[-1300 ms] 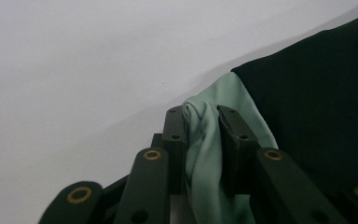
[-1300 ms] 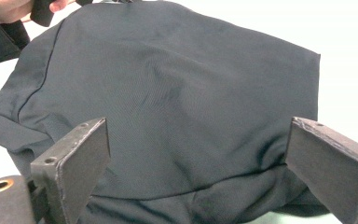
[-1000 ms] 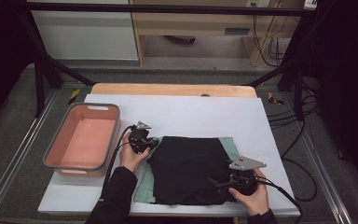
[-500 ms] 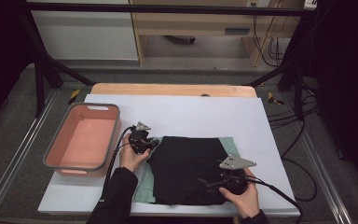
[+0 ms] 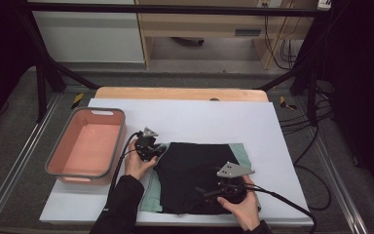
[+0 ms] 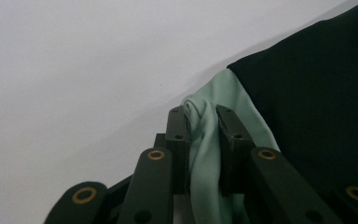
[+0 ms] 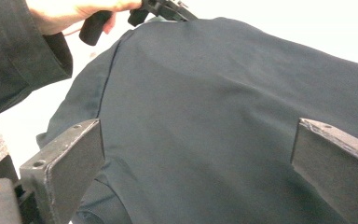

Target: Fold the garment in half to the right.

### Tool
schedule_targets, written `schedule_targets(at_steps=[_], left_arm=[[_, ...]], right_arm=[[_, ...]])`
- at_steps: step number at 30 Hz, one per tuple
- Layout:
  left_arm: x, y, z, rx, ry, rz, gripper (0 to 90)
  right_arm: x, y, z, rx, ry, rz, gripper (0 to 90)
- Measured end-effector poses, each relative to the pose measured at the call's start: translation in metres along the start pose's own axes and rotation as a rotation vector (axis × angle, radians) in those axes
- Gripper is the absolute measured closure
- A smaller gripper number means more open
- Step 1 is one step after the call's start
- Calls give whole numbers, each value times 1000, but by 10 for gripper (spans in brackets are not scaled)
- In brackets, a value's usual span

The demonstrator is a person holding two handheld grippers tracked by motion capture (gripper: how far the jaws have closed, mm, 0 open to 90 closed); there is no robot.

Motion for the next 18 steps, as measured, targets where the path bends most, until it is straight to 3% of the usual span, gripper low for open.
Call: schedule_targets(at_steps=[18], left_arm=[[0, 0, 0, 3, 12, 4, 763]], right_arm=[[35, 33, -23, 8, -45, -68, 40]])
Point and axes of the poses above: each handheld gripper's, and its own axes: y roughly forward along the jaws, z roughly out of its underside, x roughly to its left, the point moved 3 cm from there along y, roughly forward along the jaws, and after that the axes turned 13 degrees about -y, right-handed, at the moved point
